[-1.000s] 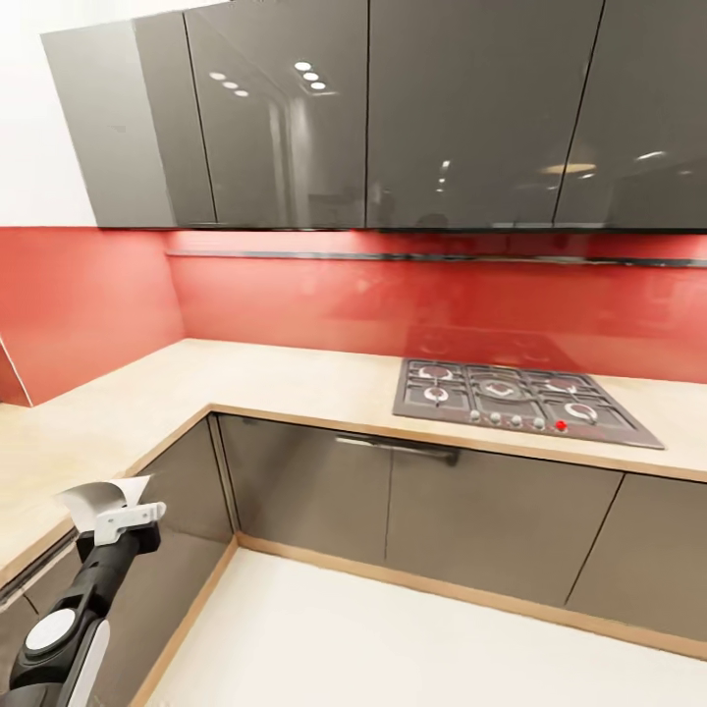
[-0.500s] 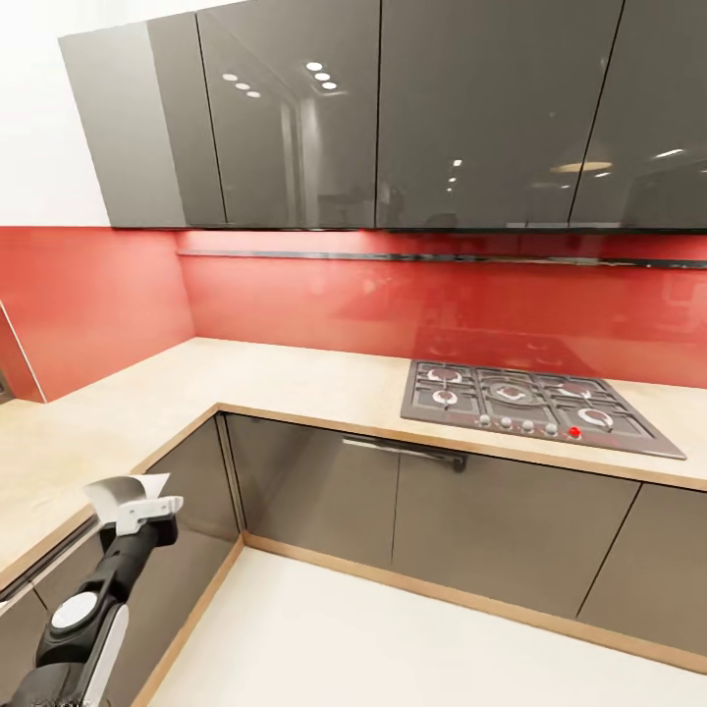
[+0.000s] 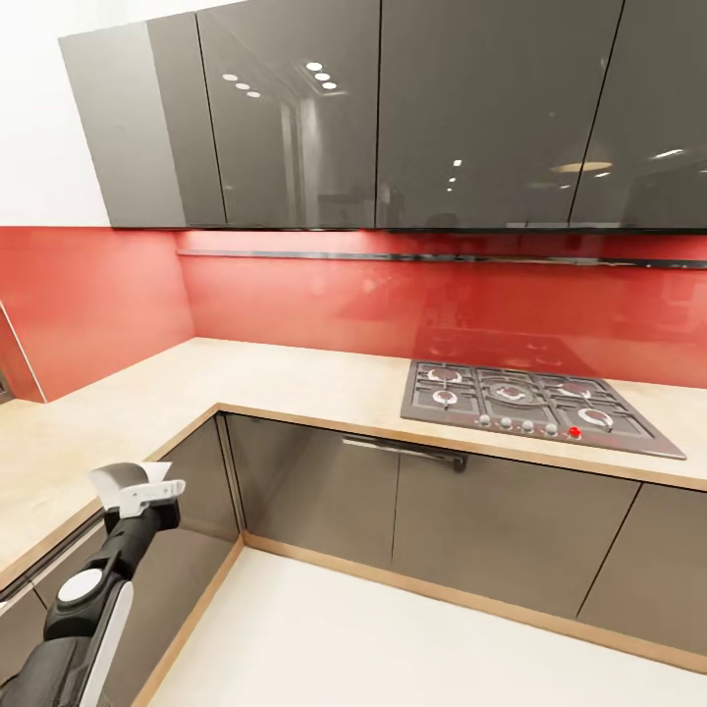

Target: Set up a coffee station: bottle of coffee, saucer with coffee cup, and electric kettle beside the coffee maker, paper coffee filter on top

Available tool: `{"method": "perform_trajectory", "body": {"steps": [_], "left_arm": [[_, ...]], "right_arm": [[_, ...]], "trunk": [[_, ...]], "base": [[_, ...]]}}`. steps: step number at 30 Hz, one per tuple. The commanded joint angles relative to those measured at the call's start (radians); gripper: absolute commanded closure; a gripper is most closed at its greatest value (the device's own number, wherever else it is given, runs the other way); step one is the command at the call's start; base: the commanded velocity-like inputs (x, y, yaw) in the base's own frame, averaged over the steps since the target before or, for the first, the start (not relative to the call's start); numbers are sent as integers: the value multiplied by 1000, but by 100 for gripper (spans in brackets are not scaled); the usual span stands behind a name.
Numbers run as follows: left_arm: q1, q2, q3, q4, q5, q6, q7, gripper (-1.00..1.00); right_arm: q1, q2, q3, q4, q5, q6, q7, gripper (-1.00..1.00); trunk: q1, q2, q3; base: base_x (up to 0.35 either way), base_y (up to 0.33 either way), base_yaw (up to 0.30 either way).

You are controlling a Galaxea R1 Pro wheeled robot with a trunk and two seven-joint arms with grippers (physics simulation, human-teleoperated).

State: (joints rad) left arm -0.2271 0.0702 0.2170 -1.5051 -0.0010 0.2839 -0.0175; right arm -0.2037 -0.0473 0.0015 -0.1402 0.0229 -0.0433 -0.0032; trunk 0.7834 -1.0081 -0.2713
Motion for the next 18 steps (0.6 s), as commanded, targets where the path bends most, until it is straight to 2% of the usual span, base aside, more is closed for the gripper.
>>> {"method": "perform_trajectory", "body": {"steps": [1, 3, 7, 8, 10, 15, 16, 18], "left_arm": [[5, -6, 0, -7, 0, 0, -2, 100], [16, -17, -2, -18, 0, -11, -2, 100], [-6, -40, -4, -41, 1, 11, -4, 100], [-123, -84, -4, -81, 1, 137, -4, 100], [-209, -86, -5, -83, 1, 238, -5, 100], [-331, -87, -6, -83, 1, 383, -5, 100], [-373, -87, -7, -83, 1, 434, -5, 100], [-417, -87, -7, -83, 1, 493, -5, 100]], "right_arm": [[0, -2, 0, 4, 1, -4, 0, -100], [1, -4, 1, 16, 0, -6, -1, -100], [1, -4, 1, 29, -1, -8, -1, -100], [1, -3, 2, 30, -1, -8, -2, -100], [1, -4, 3, 31, -1, -9, -3, -100], [1, -3, 3, 31, -1, -10, -4, -100], [1, -3, 3, 31, -1, -10, -4, -100], [1, -3, 3, 32, -1, -10, -4, -100]], "trunk": [[0, -1, -1], [0, -1, -1], [0, -1, -1], [0, -1, -1], [0, -1, -1], [0, -1, -1], [0, -1, -1], [0, -1, -1]], "base": [[0, 0, 0], [0, 0, 0], [0, 0, 0], [0, 0, 0], [0, 0, 0], [0, 0, 0], [0, 0, 0], [0, 0, 0]]}}
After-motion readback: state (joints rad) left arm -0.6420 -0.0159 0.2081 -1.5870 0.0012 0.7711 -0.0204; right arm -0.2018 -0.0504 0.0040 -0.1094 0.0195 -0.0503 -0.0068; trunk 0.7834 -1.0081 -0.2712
